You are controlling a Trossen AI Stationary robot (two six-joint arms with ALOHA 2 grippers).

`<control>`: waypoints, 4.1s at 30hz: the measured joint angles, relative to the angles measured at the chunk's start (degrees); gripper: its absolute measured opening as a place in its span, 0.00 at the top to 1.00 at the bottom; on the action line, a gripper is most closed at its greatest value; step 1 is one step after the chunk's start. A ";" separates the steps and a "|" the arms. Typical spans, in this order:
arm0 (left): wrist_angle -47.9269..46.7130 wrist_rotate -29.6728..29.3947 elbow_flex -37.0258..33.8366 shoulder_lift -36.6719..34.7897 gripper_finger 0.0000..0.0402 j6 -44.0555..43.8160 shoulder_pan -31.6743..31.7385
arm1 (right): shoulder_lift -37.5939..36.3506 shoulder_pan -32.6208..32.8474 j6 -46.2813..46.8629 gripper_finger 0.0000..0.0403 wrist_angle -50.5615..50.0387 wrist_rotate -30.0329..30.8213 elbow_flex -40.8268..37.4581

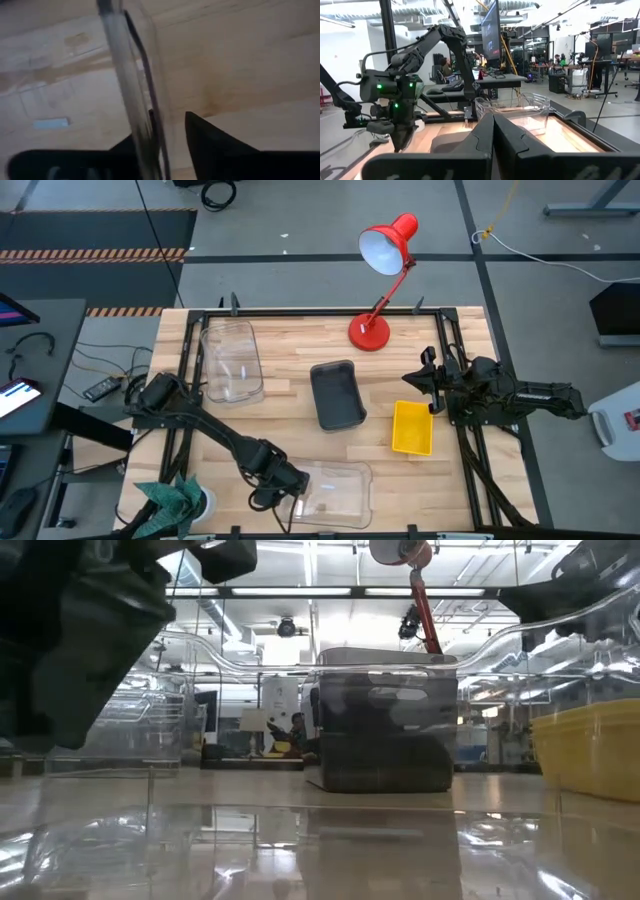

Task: Stack baskets by color
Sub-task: Stack the bottom transparent bin on the top transparent bin

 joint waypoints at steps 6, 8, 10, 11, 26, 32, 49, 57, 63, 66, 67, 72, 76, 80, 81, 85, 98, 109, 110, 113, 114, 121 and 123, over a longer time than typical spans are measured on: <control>-0.64 0.39 0.11 0.11 0.97 0.72 -0.08 | 0.00 0.01 0.02 0.96 0.09 -0.02 0.00; -0.44 0.54 0.09 0.10 0.97 0.90 -0.05 | 0.01 0.00 0.02 0.96 0.05 -0.04 0.00; -0.52 0.50 0.09 0.09 0.98 0.96 -0.20 | 0.01 0.00 0.02 0.96 0.10 -0.02 0.00; -0.60 0.43 0.09 0.11 0.98 0.98 -0.26 | 0.01 0.00 0.02 0.96 0.05 -0.02 0.00; -2.76 -5.24 -0.02 -4.22 0.99 -0.95 -2.16 | 0.01 0.02 0.01 0.96 -0.02 -0.04 0.00; -4.05 -7.83 -0.02 -7.05 0.99 -2.81 -2.01 | 0.01 0.00 0.02 0.96 0.02 -0.02 0.00; -8.75 -14.72 -0.02 -18.40 0.99 -16.58 -0.72 | 0.01 0.02 0.00 0.96 0.05 -0.04 0.00; -9.18 -17.97 0.00 -24.60 0.99 -30.66 1.87 | 0.01 0.02 0.01 0.96 0.07 -0.02 0.00; -9.45 -18.86 0.00 -28.60 0.99 -43.04 2.32 | 0.01 0.02 0.00 0.96 0.05 -0.04 0.00; -9.86 -19.79 0.02 -29.88 0.99 -49.43 2.58 | 0.01 0.02 0.02 0.96 0.05 -0.04 0.00; -10.20 -20.03 0.04 -30.27 0.99 -51.70 2.61 | 0.01 0.01 0.02 0.96 0.05 -0.03 0.00; -11.54 -22.03 0.04 -31.90 0.99 -63.73 2.76 | 0.01 0.00 0.02 0.96 0.05 -0.02 0.00; -12.57 -21.77 0.99 -32.70 0.99 -75.67 3.88 | 0.01 0.00 0.00 0.96 0.05 -0.04 0.00; -18.83 -22.07 6.32 -32.63 0.99 -87.26 5.94 | 0.01 0.02 0.01 0.96 0.05 -0.04 0.00; -20.79 -22.30 7.81 -32.63 0.99 -89.72 6.52 | 0.01 0.02 0.02 0.96 0.05 -0.04 0.00; -29.39 -23.19 13.36 -32.59 0.99 -98.92 9.19 | 0.01 0.02 0.01 0.96 0.05 -0.02 0.00; -48.66 -16.33 20.76 -32.55 0.99 -107.41 20.31 | 0.01 0.02 0.01 0.96 0.05 -0.03 0.00; -48.67 -11.30 20.76 -32.55 0.99 -98.28 27.23 | 0.01 0.02 0.01 0.96 0.05 -0.03 0.00; -48.71 -11.28 20.76 -32.55 0.99 -97.43 27.57 | 0.01 0.02 0.02 0.96 0.05 -0.03 0.00; -48.67 -11.28 20.76 -32.55 0.99 -95.48 28.41 | 0.01 0.02 0.01 0.96 0.05 -0.02 0.00; -48.63 -11.28 20.76 -32.55 0.99 -95.12 28.67 | 0.01 0.00 0.00 0.96 0.03 -0.02 0.00; -48.75 -10.78 14.64 -32.91 0.99 -91.72 29.00 | 0.01 0.01 0.02 0.96 0.04 -0.03 0.00; -48.70 -9.75 13.12 -33.05 0.99 -90.21 29.00 | 0.01 0.02 0.02 0.96 0.05 -0.02 0.00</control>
